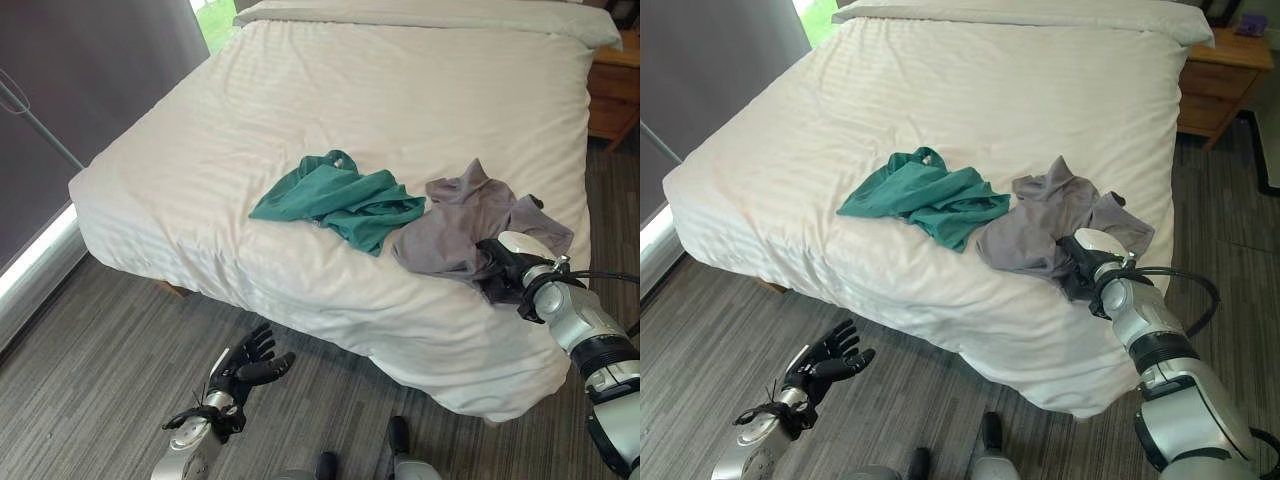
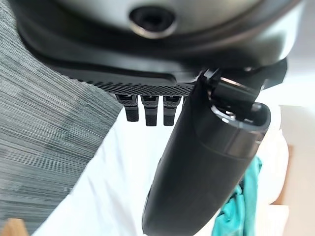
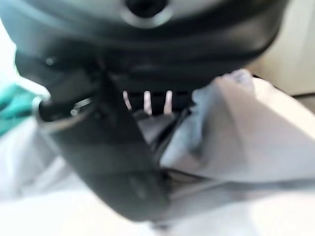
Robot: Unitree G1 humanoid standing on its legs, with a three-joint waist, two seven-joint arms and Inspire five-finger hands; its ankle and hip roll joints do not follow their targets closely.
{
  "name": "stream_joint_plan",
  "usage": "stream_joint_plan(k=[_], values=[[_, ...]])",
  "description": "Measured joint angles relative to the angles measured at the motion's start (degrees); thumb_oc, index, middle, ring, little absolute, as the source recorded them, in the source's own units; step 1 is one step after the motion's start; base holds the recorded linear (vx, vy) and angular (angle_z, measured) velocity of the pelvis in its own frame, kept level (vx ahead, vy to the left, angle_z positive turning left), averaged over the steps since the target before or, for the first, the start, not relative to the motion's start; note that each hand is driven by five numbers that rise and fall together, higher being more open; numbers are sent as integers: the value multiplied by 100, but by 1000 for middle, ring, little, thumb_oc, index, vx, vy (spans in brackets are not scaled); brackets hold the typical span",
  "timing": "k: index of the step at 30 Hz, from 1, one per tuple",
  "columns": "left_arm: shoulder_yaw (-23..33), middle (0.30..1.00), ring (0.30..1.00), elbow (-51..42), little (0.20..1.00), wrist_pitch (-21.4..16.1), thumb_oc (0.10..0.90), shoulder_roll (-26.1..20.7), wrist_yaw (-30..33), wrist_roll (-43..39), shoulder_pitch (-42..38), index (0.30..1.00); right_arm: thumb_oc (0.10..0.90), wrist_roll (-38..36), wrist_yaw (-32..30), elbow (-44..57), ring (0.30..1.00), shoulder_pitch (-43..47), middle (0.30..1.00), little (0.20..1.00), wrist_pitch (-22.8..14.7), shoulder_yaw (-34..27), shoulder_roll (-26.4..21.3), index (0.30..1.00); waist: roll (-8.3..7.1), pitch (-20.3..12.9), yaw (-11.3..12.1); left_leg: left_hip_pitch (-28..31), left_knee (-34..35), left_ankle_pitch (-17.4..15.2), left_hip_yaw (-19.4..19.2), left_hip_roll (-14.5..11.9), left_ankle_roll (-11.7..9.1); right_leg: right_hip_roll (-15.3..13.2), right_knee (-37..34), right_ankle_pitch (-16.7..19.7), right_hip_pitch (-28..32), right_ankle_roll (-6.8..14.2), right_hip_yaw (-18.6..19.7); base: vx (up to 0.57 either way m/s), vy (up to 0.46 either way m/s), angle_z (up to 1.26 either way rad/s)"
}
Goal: Pick up bed clothes into laundry basket.
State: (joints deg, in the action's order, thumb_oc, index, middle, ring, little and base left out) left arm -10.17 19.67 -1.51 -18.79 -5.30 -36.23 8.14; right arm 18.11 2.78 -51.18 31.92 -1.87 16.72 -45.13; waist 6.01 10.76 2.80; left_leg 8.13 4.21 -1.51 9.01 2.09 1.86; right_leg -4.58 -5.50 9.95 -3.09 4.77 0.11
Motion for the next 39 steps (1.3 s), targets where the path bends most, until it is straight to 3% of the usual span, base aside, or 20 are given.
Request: stream_joint_plan(k=[9,12,13,14,15,18,19,20,21,22,24,25,26,29,31,32,34,36,37,39], values=[[1598,900,900,-70,900,-236,800,-305,689,-827,-388,900,400,-216,-151,941,300,-1769,300,300,-53,-937,691,300,-330,-198,-100,-20,-66,-30,141,-106,-150,64,64,-127,50,-36,-166,-25,-114,8],[1633,900,900,-64,900,-357,800,-1116,852,-537,-1041,900,400,-511,-154,657,300,-2018,300,300,-101,-960,1241,300,-599,-155,-16,-459,-1535,-261,98,68,-488,79,769,-576,-13,-177,-173,-61,-100,-5],[1463,900,900,-46,900,-395,800,-1329,869,-385,-1400,900,400,-629,-157,356,300,-1993,300,300,-148,-949,1415,300,-832,25,45,-946,-2852,-333,118,345,-655,34,1675,-963,-214,-477,-132,130,62,-12],[1328,900,900,-63,900,-474,800,-1430,854,-291,-1492,900,400,-636,-160,199,300,-2010,300,300,-136,-725,1560,300,-1028,47,102,-1269,-3807,-134,331,637,-712,-44,1792,-1173,-163,-514,196,138,60,-44],[1257,900,900,-63,900,-530,800,-1438,855,-291,-1482,900,400,-642,-156,159,300,-2032,300,300,-145,-581,1618,300,-1122,-2,211,-1325,-3752,-295,437,663,-567,-9,1763,-1173,-190,-527,448,177,61,-83],[986,900,900,-59,900,-610,800,-1331,884,-289,-1758,900,400,-751,-24,27,300,-2048,300,300,-194,-410,1706,300,-734,-144,183,-1296,-2060,-347,596,19,-352,412,1124,-1213,-176,-289,952,226,80,-106],[746,900,900,-78,900,-604,800,-1351,857,-262,-2099,900,400,-838,202,-65,300,-2082,300,300,-136,-318,1572,300,-159,-102,208,-1158,-1344,-354,563,-725,-539,939,2628,-1661,-694,-301,765,160,95,-89],[718,900,900,-62,900,-610,800,-1461,828,-178,-2254,900,400,-854,210,-267,300,-2121,300,300,-45,-303,1833,300,-494,33,253,-1088,-1281,-196,254,-505,-690,693,3219,-1960,-767,-280,951,157,121,-78],[701,900,900,-52,900,-611,800,-1440,841,-176,-2309,900,400,-862,267,-401,300,-2138,300,300,13,-181,1895,300,-583,38,237,-1086,-1308,-166,200,-477,-754,627,3300,-2224,-788,-481,1015,151,132,-35],[349,900,900,52,900,-511,800,-1407,888,-161,-2598,900,400,-900,484,-916,300,-2457,300,300,106,-35,1956,300,-415,159,38,-1407,-1943,-441,321,-383,-620,746,2972,-2136,-752,-420,1178,87,134,-33],[307,900,900,5,900,-482,800,-1413,835,-21,-2751,900,400,-946,468,-1208,300,-2809,300,300,273,-56,1922,300,-112,222,82,-1303,-1530,-332,205,-612,-551,824,2949,-2049,-784,-344,1192,83,135,-56],[189,900,900,190,900,-417,800,-1577,872,56,-3218,900,400,-995,554,-1375,300,-3164,300,300,426,-120,2059,300,-350,303,-121,-1187,-1455,-190,49,-457,-591,571,3532,-2398,-653,-114,1259,89,160,-38],[204,900,900,315,900,-480,800,-1603,896,72,-3391,900,400,-1020,558,-1371,300,-3342,300,300,443,-192,2026,300,-397,327,-277,-1153,-1529,-202,95,-348,-645,524,3012,-2676,-292,-297,1498,136,291,-22],[-119,900,900,697,900,-452,800,-1750,958,158,-4164,900,400,-1070,499,-1375,300,-3513,300,300,503,-381,1782,300,-436,310,-337,-1080,-856,94,-6,-306,-299,315,1971,-1940,-16,-200,1953,70,261,-93],[-205,900,900,921,900,-488,800,-1737,974,209,-4653,900,400,-1070,478,-1356,300,-3444,300,300,502,-305,1742,300,-357,224,-510,-1030,-670,344,-177,-442,-547,372,1804,-1838,8,-79,2109,12,144,-73],[-328,900,900,1182,900,-486,800,-1739,978,209,-4970,900,400,-1071,468,-1299,300,-3393,300,300,493,-136,1801,300,-517,203,-505,-1020,-651,364,-337,-415,-474,270,1793,-1818,-59,-33,2119,-44,194,-86],[-440,900,900,1396,900,-472,800,-1775,1048,208,-5319,900,400,-1078,453,-1177,300,-3340,300,300,473,38,2080,300,-788,147,-565,-999,-615,321,-691,-331,-363,13,1539,-1531,-194,155,1865,-81,140,-93],[-911,900,900,1808,900,-396,800,-2258,1110,344,-5581,900,400,-1090,553,-1030,300,-3013,300,300,410,217,2282,300,-826,160,-488,-859,-449,331,-1180,-486,-306,-156,1629,-1289,-372,150,448,-68,99,-109],[-1184,900,900,2010,900,-311,800,-2459,1082,558,-5697,900,400,-1091,589,-854,300,-3023,300,300,357,338,2309,300,-824,164,-509,-751,-370,327,-1278,-440,-275,-558,1520,-1156,-177,297,-471,-33,114,-67],[-1321,900,900,2340,900,-291,800,-2482,1094,786,-5967,900,400,-1023,552,-856,300,-3113,300,300,365,397,2327,300,-869,177,-642,-776,-383,301,-1172,-348,-257,-675,1146,-1015,238,558,-156,-29,67,9]])
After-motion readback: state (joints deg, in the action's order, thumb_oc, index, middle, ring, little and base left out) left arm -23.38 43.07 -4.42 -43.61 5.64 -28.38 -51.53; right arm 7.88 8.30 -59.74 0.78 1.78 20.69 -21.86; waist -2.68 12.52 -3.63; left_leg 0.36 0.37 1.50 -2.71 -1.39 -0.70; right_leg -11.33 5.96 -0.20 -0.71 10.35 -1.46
